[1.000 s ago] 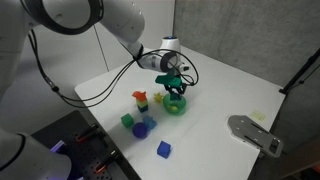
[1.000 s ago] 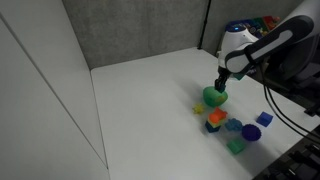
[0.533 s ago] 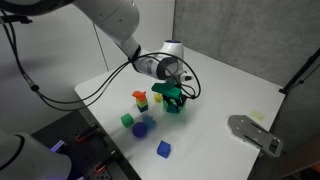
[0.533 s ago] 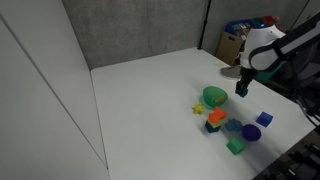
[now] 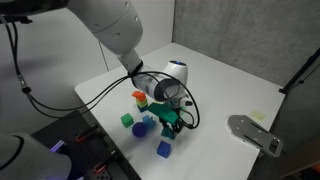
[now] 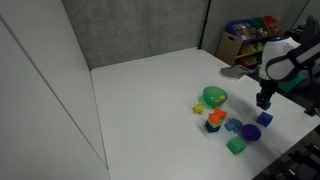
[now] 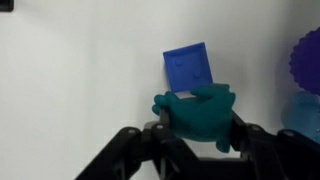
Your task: Take the blue thong out of the bowl and place it on the blue block
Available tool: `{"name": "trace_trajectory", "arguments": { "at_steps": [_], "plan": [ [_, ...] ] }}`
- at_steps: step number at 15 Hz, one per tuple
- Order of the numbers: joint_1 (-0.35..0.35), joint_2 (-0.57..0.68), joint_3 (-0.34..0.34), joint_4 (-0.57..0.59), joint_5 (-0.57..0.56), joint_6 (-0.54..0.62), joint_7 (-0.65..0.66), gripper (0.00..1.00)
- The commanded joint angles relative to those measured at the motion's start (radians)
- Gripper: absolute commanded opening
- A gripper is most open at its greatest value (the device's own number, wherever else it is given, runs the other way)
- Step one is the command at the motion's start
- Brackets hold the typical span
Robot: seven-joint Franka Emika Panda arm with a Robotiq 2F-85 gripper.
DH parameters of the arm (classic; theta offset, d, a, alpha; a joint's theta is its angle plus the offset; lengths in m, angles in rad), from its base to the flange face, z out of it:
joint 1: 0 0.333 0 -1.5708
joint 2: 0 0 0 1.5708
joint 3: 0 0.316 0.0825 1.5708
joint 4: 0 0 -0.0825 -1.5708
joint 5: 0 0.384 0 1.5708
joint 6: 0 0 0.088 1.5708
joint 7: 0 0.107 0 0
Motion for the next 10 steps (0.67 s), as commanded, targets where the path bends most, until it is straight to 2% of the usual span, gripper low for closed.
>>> {"name": "trace_trajectory", "arguments": {
  "at_steps": [1, 3, 10],
  "plan": [
    [-0.013, -0.023, -0.029, -0.055, -0.036, 0.0, -0.004, 0.3],
    [-0.015, -0.011, -0.045, -0.075, -0.049, 0.029, 0.002, 0.3],
    [-0.058, 0.026, -0.032, -0.114, -0.031, 0.166, -0.048, 0.3]
  ]
}}
